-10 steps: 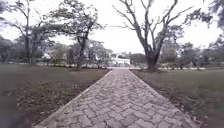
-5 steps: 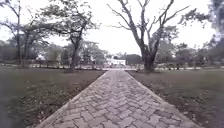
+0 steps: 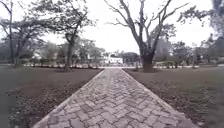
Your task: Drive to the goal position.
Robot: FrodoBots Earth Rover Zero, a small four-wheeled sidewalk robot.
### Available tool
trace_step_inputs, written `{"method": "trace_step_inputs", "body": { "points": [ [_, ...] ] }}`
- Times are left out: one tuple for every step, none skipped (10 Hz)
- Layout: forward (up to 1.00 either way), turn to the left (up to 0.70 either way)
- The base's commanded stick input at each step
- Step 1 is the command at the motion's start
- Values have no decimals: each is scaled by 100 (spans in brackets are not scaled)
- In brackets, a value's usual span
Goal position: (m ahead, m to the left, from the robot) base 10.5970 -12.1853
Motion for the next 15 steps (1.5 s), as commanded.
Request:
{"method": "trace_step_inputs", "body": {
  "points": [
    [70,0],
    [70,0],
    [70,0],
    [70,0],
    [70,0],
    [70,0],
    [70,0],
    [70,0],
    [70,0],
    [70,0],
    [70,0],
    [70,0],
    [70,0],
    [70,0],
    [70,0]
  ]
}}
